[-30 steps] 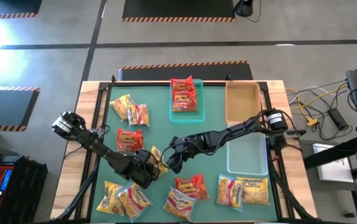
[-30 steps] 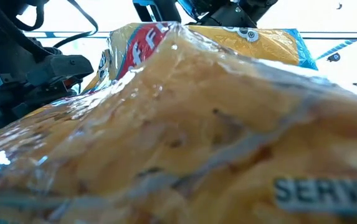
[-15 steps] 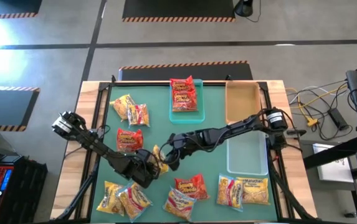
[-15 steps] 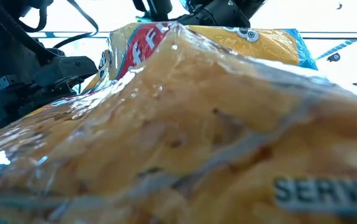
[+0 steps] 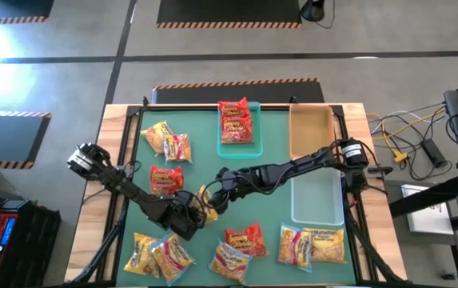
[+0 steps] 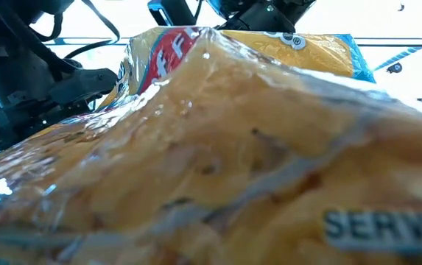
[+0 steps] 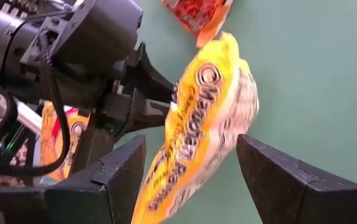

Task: Sort Maruchan noodles
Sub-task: Put the yellow noodle pack into the orange bin

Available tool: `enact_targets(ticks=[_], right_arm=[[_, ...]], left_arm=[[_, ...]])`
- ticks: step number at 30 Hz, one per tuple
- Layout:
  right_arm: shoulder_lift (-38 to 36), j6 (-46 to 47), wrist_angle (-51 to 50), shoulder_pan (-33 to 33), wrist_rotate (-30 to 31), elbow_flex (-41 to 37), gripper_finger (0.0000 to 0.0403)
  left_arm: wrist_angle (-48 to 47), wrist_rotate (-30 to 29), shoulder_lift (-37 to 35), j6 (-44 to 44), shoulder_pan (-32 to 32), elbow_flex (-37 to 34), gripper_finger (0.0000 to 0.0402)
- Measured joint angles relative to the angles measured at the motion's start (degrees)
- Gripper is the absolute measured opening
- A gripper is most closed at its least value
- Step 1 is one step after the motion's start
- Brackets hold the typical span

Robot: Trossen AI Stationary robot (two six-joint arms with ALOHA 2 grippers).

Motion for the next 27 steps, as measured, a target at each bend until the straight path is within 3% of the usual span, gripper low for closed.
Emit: enact_targets(ticks=[11, 27], right_arm=[[2.1, 1.28, 0.45, 0.31, 1.52, -0.09, 0.024], [5.5, 2.79, 4.0, 0.26, -1.47, -0.07, 0.0237]], left_arm=[[0.09, -0.68, -0.02, 0.72, 1.42, 0.0, 0.0076], [1.36, -0.39, -0.04, 0.85, 1.46, -0.73, 0.0076]])
